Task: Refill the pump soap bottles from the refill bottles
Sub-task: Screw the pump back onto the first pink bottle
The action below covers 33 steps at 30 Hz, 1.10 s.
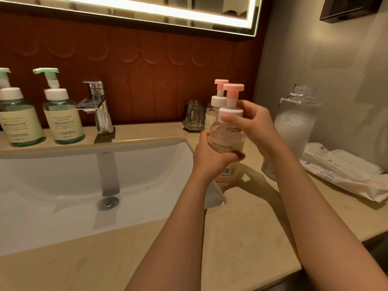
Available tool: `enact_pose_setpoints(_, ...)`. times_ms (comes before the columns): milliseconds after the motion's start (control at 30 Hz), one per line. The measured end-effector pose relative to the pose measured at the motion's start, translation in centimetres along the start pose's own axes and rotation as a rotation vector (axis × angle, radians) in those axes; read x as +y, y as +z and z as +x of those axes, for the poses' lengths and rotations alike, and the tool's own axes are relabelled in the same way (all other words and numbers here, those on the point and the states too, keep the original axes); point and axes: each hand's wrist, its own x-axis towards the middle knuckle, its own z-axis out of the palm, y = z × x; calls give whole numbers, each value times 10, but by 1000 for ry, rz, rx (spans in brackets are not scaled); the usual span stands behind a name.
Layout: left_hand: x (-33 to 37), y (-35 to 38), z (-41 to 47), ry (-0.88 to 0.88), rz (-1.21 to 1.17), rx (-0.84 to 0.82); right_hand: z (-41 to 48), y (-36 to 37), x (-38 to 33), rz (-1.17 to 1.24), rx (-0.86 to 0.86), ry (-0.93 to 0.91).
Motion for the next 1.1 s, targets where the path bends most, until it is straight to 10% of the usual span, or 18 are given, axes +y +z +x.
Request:
enact_pose_setpoints(933, 0, 1, 0, -2, 11, 12, -1, 12, -1, -313, 191, -104)
enact_pose_setpoints(1100, 0, 1, 1, -11, 9, 14, -4, 4, -7, -62, -98, 36)
